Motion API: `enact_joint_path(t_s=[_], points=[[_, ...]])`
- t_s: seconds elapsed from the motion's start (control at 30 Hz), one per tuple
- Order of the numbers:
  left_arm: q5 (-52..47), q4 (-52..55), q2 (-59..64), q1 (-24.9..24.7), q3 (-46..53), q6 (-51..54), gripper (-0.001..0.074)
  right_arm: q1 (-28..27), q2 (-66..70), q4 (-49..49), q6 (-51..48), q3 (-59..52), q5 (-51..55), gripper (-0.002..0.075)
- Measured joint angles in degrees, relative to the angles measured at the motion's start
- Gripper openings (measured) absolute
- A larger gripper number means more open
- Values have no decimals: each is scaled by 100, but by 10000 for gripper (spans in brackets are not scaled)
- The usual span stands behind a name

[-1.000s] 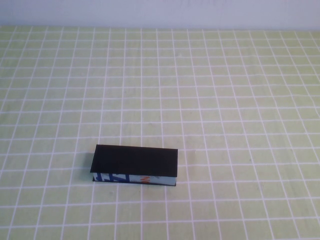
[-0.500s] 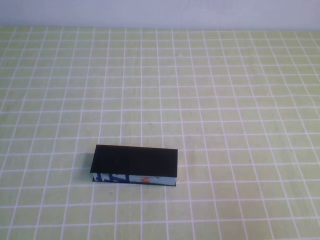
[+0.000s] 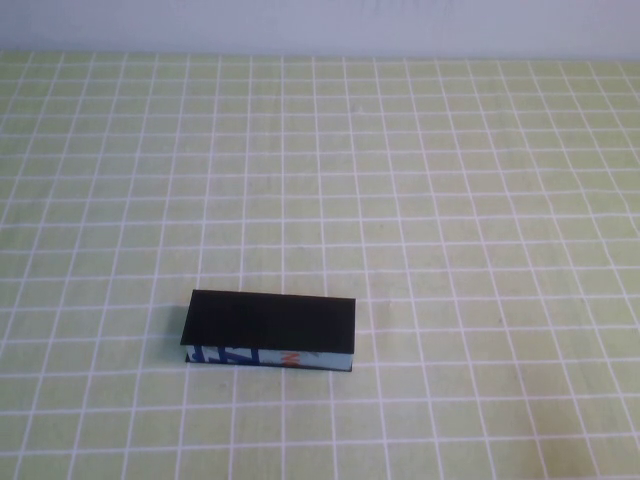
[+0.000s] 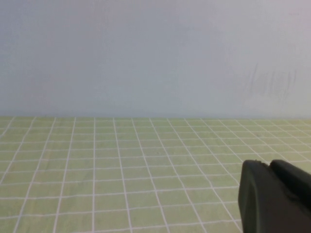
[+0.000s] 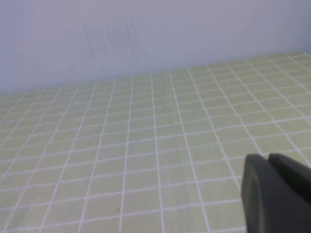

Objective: Return glasses to glasses case

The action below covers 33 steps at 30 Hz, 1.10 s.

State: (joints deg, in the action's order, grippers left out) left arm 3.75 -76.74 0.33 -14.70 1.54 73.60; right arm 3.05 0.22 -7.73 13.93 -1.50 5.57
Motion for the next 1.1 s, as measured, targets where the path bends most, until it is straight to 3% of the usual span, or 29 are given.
enact_joint_path(t_s=[0.4, 0.57, 0.67, 0.83, 1.1], points=[[13, -7, -9, 0, 0, 0, -2, 101, -68, 166, -34, -3, 243, -11], [13, -7, -9, 0, 0, 0, -2, 101, -68, 1481, -1855, -3, 352, -11], [13, -7, -9, 0, 0, 0, -2, 101, -68, 1939, -2413, -3, 749, -11], [13, -7, -9, 0, 0, 0, -2, 101, -68, 2152, -2644, -3, 1541, -11], [13, -7, -9, 0, 0, 0, -2, 101, -68, 2166, -2679, -3, 1582, -11]])
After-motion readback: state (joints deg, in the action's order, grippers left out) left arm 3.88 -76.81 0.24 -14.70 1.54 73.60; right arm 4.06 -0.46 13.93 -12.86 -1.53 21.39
